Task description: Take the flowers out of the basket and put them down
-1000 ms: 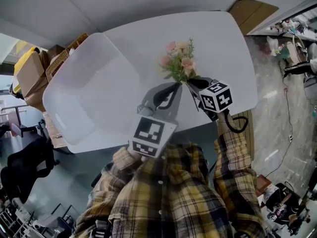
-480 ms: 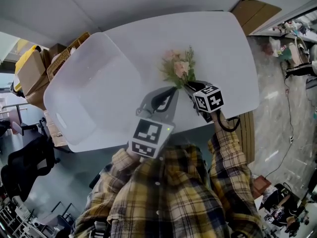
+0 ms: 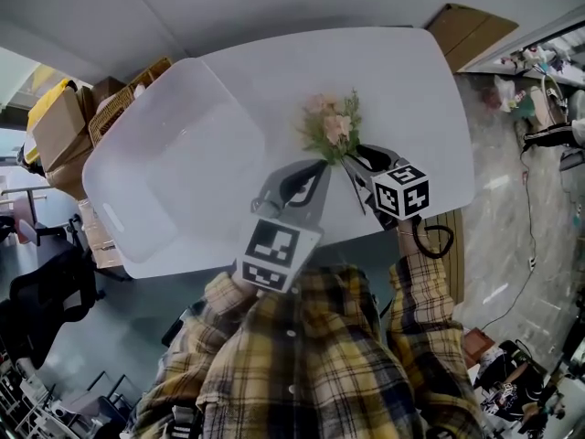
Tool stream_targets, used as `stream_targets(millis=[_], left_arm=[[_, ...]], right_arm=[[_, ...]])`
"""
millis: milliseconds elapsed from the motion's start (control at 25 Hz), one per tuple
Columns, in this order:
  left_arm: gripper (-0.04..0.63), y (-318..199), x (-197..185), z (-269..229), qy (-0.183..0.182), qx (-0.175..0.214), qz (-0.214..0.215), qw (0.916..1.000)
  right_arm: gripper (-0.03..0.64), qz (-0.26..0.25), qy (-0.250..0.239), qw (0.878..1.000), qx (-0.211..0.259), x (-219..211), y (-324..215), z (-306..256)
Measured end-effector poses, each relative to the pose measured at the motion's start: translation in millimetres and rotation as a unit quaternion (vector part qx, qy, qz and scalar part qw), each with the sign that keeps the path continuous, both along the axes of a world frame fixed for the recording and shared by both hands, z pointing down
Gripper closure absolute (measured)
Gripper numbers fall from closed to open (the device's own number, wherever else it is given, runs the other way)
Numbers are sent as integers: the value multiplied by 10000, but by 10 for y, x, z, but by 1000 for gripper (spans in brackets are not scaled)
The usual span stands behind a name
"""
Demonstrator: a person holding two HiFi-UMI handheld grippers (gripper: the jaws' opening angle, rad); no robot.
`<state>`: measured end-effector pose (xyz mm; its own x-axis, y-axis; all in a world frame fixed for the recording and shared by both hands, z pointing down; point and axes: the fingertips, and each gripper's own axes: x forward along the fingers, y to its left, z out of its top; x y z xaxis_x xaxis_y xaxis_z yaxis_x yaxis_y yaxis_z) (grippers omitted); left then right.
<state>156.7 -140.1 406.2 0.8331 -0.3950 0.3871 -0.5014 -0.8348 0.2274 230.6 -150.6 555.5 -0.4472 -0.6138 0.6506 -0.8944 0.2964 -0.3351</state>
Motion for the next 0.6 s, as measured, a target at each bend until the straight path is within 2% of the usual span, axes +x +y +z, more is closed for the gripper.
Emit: stream_targets(millis=[360,600], left_arm=[[594,-37,-105,-251,217,184,-158,9995],[594,-53,-257,-635,356,463,-342,9977]], right_arm=[[491,-179,-196,9962,831,-294,-80,-849],[505,-552,-315,9857,1562,-603,-147,-1638]])
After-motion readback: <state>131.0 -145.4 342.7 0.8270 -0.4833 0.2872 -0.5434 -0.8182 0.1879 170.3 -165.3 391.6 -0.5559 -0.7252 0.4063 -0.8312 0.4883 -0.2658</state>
